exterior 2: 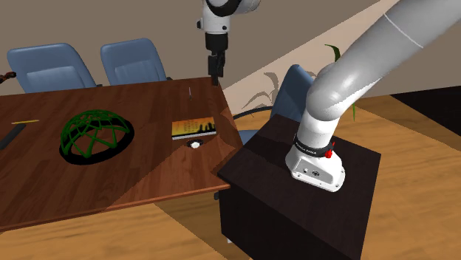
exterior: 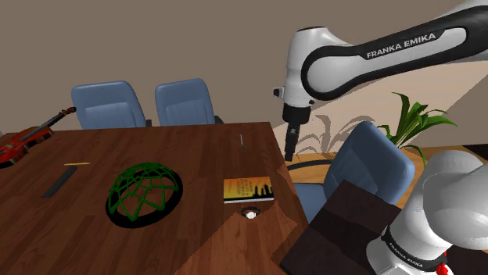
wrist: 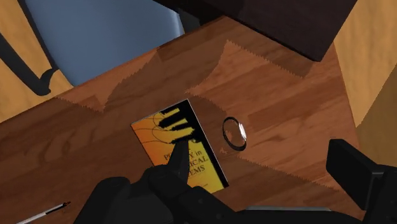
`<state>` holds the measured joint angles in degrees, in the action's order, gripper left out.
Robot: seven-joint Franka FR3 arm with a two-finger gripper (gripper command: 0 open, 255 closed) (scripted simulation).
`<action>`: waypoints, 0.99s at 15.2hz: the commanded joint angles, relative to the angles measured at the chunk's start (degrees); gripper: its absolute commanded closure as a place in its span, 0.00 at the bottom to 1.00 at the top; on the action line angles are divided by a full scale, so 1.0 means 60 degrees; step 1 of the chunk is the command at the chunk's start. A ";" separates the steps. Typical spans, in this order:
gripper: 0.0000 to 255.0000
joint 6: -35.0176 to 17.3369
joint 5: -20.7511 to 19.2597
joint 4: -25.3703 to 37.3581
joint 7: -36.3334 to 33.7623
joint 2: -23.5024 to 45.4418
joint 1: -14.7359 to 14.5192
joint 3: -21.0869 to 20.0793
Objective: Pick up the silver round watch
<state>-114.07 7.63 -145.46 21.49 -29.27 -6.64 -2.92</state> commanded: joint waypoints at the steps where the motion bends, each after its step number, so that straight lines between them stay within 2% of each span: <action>1: 0.00 -0.0659 0.0099 -0.0099 0.0363 0.0614 -0.0137 0.0005; 8: 0.00 -0.2722 0.0538 -0.0026 0.1640 0.3032 -0.0605 -0.0054; 15: 0.00 -0.4401 0.1049 0.0656 0.2956 0.5680 -0.0966 -0.0301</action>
<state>-139.24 13.50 -142.40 38.25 2.53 -12.05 -4.34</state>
